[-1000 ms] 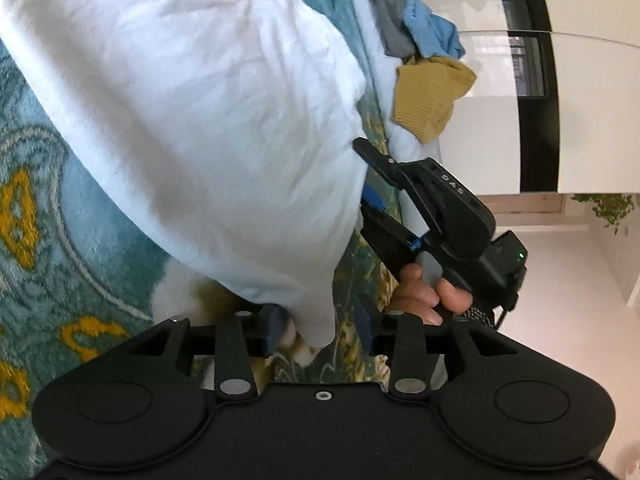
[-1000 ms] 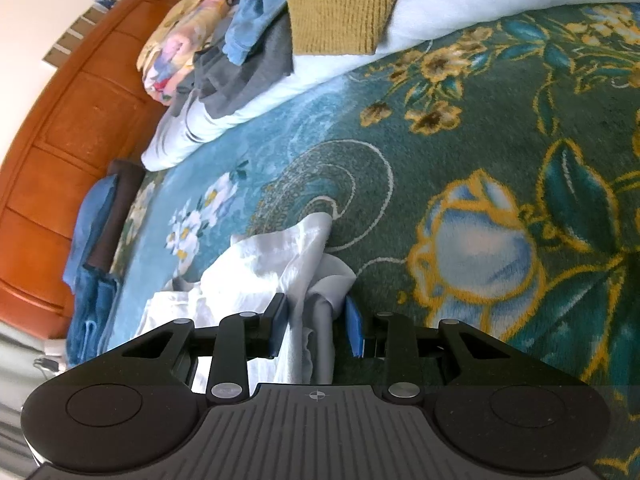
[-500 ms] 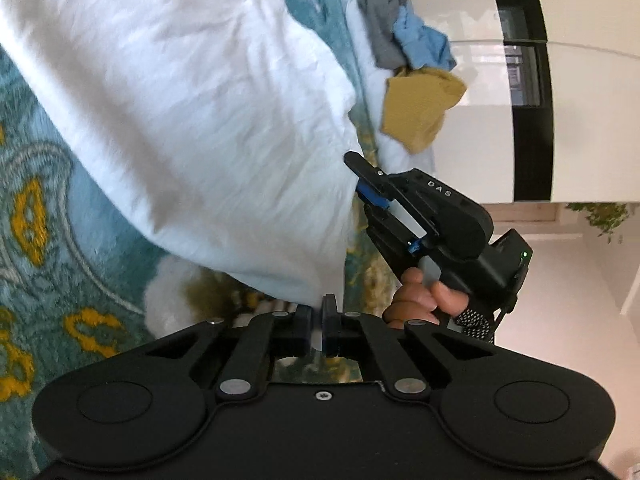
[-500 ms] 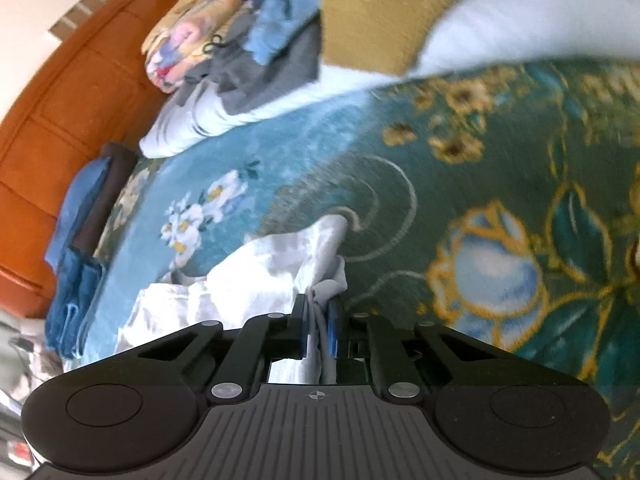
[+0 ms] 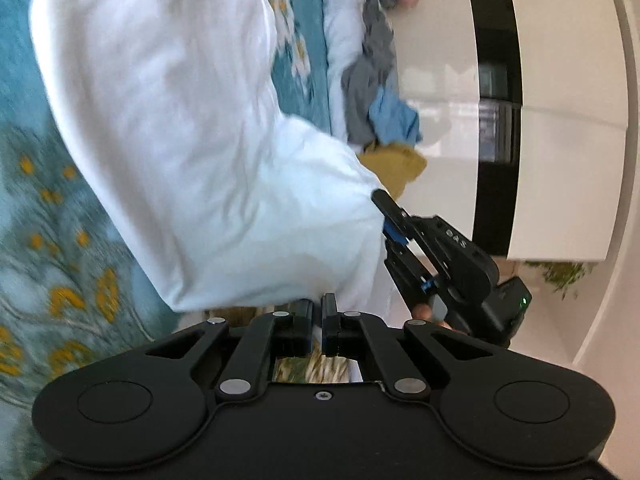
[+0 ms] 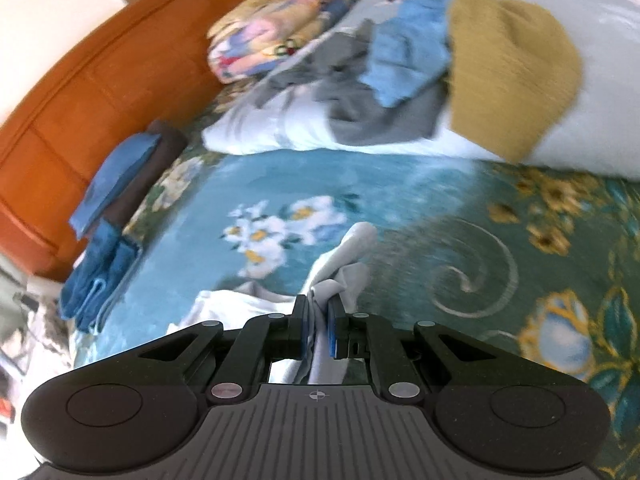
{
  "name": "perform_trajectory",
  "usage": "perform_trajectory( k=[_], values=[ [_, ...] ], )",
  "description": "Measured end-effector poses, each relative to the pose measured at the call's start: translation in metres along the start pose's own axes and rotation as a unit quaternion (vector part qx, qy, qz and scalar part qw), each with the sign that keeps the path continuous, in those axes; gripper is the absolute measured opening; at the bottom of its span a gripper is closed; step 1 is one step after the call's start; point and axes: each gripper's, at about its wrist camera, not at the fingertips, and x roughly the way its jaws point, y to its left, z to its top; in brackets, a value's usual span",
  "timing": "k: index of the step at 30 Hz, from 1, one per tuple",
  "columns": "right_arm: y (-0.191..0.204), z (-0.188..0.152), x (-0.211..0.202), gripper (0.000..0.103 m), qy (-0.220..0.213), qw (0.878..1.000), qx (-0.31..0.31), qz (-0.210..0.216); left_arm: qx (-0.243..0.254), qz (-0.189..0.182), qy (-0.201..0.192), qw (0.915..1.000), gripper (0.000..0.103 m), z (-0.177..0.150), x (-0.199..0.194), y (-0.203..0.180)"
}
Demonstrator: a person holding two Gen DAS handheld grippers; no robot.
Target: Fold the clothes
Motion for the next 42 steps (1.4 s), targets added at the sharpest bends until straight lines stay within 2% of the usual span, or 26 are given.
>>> perform_trajectory(
  k=[11,17,23,31,37,38,40,42],
  values=[
    [0.104,0.012,0.054,0.008,0.04,0.996,-0.085,0.001,-0.054,-0.02,-0.066,0.9961,0.0,0.042,-0.052,0.025],
    [0.156,0.005,0.091,0.008,0.069,0.99,-0.124,0.003,-0.079,-0.029,-0.098,0.9916,0.0,0.061,-0.083,0.043],
    [0.195,-0.014,0.137,0.008,0.109,0.981,-0.157,-0.018,-0.113,-0.022,-0.113,0.9868,0.0,0.079,-0.105,0.07],
    [0.209,-0.033,0.183,0.008,0.149,0.974,-0.164,-0.053,-0.147,-0.018,-0.115,0.9823,0.0,0.098,-0.111,0.095],
    [0.212,-0.04,0.196,0.009,0.161,0.971,-0.162,-0.064,-0.151,-0.019,-0.101,0.9832,0.001,0.106,-0.11,0.1],
    [0.213,-0.04,0.196,0.009,0.16,0.972,-0.161,-0.065,-0.144,-0.018,-0.099,0.9845,0.001,0.107,-0.112,0.098],
    [0.213,-0.039,0.191,0.016,0.158,0.973,-0.159,-0.054,-0.12,-0.009,-0.101,0.9876,0.001,0.108,-0.118,0.091],
    [0.213,-0.034,0.177,0.02,0.149,0.976,-0.154,-0.031,-0.091,0.001,-0.107,0.9901,0.013,0.104,-0.13,0.084]
  ],
)
